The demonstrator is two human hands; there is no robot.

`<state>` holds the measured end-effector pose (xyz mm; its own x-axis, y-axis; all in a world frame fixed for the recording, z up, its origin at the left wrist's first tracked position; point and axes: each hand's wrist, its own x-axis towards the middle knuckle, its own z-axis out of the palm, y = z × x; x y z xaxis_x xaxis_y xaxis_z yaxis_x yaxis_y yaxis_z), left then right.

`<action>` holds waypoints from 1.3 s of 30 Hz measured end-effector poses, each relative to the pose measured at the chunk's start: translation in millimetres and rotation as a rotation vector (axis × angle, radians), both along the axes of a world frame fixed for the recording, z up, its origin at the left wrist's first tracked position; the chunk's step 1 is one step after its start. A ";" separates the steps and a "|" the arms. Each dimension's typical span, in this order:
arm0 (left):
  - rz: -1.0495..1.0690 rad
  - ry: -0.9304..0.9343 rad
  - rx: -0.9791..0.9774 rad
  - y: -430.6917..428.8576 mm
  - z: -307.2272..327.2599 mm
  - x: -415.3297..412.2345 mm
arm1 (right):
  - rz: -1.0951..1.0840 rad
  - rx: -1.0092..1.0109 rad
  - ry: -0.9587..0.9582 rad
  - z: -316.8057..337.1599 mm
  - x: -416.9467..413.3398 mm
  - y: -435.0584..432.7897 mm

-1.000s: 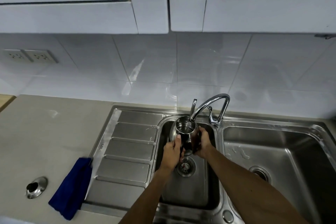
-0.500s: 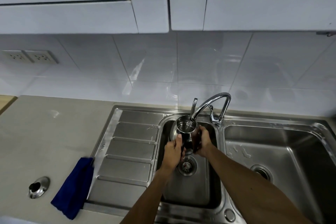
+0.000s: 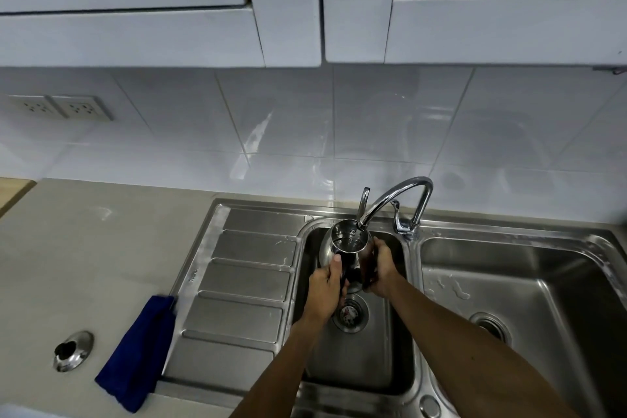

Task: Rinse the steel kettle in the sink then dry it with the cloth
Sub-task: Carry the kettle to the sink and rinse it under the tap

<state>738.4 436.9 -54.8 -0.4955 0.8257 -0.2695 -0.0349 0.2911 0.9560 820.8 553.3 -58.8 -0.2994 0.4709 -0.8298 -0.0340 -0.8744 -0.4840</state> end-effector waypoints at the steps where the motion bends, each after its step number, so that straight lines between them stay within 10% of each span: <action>1: 0.001 0.002 -0.001 0.0 -0.3 0.1 | 0.005 -0.004 0.000 -1.0 0.0 0.1; 39: -0.002 -0.016 -0.005 -0.5 -5.9 -1.9 | 0.007 -0.010 0.022 6.0 1.2 -3.9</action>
